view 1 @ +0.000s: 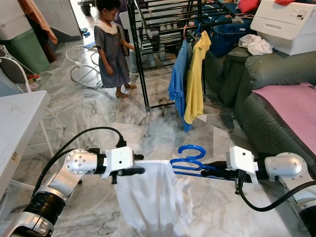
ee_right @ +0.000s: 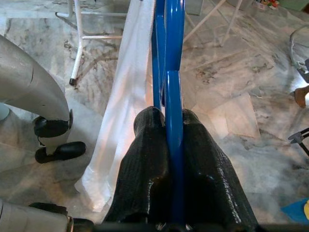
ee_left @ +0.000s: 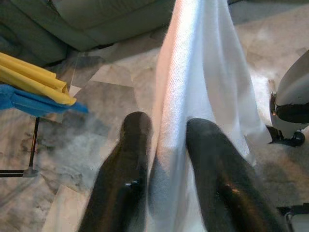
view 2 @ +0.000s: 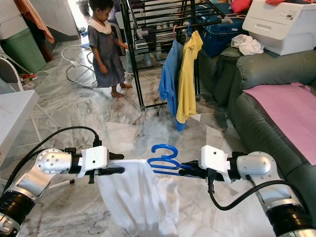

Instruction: Hang hanger

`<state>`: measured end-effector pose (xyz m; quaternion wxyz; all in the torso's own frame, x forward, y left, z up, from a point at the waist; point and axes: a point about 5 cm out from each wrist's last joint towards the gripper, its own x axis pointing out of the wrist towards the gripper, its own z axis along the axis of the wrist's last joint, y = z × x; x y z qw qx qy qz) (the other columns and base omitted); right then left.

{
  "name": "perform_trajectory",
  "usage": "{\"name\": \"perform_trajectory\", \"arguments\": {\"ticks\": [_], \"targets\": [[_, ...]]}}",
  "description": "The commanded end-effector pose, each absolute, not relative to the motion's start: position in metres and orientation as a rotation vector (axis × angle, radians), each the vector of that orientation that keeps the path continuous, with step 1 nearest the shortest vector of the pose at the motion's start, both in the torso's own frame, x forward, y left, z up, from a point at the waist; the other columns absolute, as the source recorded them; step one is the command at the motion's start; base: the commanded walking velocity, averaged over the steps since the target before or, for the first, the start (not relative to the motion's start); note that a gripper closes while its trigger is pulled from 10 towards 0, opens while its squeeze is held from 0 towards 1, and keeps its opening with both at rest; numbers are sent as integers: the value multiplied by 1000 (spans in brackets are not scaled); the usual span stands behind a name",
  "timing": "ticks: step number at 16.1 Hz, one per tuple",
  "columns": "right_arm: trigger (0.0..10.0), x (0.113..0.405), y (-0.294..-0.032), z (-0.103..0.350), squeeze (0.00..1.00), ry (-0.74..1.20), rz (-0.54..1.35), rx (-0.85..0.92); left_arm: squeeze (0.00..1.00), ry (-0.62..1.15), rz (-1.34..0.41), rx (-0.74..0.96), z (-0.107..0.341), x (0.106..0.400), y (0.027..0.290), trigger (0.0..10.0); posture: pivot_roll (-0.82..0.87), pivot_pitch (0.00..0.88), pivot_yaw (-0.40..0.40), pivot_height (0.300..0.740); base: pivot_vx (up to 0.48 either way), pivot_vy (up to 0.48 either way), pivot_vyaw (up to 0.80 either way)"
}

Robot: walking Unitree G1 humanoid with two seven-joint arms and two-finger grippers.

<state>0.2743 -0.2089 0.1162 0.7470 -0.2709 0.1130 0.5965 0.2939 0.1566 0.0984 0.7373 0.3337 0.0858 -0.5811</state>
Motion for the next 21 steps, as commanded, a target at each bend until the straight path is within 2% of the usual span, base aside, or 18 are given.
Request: {"name": "perform_trajectory", "arguments": {"ticks": [1, 11, 14, 15, 17, 21], "targets": [[10000, 279, -203, 125, 0, 190, 1314, -614, 0, 198, -1278, 747, 101, 297, 159, 0, -120, 0, 102, 740, 0, 0, 0], [10000, 281, -203, 122, 0, 189, 1318, -634, 0, 213, -1285, 698, 100, 295, 159, 0, -115, 0, 92, 740, 0, 0, 0], [10000, 287, -205, 122, 0, 214, 1271, -657, 0, 206, -1219, 712, 96, 296, 165, 0, -116, 0, 89, 740, 0, 0, 0], [10000, 290, -207, 122, 996, 245, 1255, -644, 0, 204, -1192, 727, 95, 297, 168, 0, -117, 0, 87, 740, 0, 0, 0], [10000, 294, -211, 128, 1000, 252, 1238, -706, 0, 206, -1071, 760, 95, 303, 182, 0, -117, 0, 81, 740, 0, 0, 0], [10000, 302, -222, 136, 1000, 236, 1156, -800, 0, 191, -956, 775, 98, 310, 195, 0, -122, 0, 80, 740, 0, 0, 0]]}}
